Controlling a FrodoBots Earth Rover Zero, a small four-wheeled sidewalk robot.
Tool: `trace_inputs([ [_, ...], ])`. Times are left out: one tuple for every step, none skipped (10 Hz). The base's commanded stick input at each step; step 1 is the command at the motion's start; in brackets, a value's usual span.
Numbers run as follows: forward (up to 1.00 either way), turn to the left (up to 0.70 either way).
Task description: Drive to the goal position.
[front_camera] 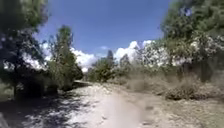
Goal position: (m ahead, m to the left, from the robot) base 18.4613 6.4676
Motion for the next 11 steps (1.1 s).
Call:
trace_inputs([
  [0.44, 0.02],
  [0.44, 0.02],
  [0.44, 0.02],
  [0.44, 0.02],
  [0.44, 0.02],
  [0.44, 0.02],
  [0.44, 0.02],
  [0.44, 0.02],
  [0.44, 0.02],
  [0.44, 0.02],
  [0.44, 0.02],
])
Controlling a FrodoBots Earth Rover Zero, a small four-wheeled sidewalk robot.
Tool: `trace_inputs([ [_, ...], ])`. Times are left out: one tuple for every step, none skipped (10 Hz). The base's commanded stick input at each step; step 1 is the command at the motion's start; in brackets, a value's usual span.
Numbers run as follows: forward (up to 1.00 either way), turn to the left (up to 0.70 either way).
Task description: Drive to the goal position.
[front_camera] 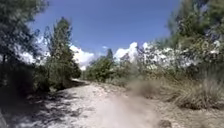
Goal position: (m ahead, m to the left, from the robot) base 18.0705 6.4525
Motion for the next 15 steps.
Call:
trace_inputs([
  [0.44, 0.02],
  [0.44, 0.02],
  [0.44, 0.02],
  [0.44, 0.02],
  [0.44, 0.02],
  [0.44, 0.02],
  [0.44, 0.02],
  [0.44, 0.02],
  [0.44, 0.02],
  [0.44, 0.02],
  [0.44, 0.02],
  [0.44, 0.02],
  [0.44, 0.02],
  [0.44, 0.02],
  [0.44, 0.02],
])
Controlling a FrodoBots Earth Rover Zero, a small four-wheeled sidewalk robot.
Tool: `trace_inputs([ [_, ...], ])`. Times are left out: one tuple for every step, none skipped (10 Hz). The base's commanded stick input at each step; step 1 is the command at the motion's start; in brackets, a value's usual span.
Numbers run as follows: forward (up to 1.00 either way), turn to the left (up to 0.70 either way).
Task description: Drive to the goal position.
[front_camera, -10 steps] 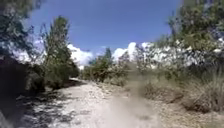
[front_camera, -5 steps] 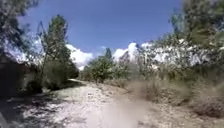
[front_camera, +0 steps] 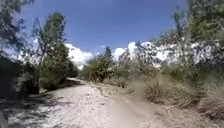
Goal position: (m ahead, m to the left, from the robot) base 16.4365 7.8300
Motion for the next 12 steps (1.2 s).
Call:
trace_inputs([
  [0.44, 0.02],
  [0.44, 0.02],
  [0.44, 0.02],
  [0.44, 0.02],
  [0.44, 0.02],
  [0.44, 0.02],
  [0.44, 0.02],
  [0.44, 0.02],
  [0.44, 0.02],
  [0.44, 0.02],
  [0.44, 0.02],
  [0.44, 0.02],
])
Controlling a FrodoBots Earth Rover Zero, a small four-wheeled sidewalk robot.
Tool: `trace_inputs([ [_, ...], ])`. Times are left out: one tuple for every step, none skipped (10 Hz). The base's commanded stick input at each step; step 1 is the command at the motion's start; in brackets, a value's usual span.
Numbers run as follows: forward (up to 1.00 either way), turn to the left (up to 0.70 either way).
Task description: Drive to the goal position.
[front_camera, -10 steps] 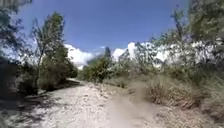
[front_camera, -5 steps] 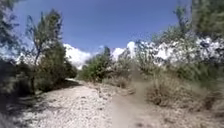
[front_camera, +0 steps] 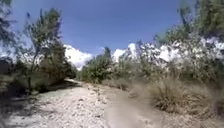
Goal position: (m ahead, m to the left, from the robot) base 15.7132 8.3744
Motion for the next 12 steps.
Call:
trace_inputs([
  [0.44, 0.02],
  [0.44, 0.03],
  [0.44, 0.13],
  [0.44, 0.23],
  [0.44, 0.27],
  [0.44, 0.05],
  [0.44, 0.03],
  [0.44, 0.02],
  [0.44, 0.03],
  [0.44, 0.05],
  [0.44, 0.27],
  [0.44, 0.27],
])
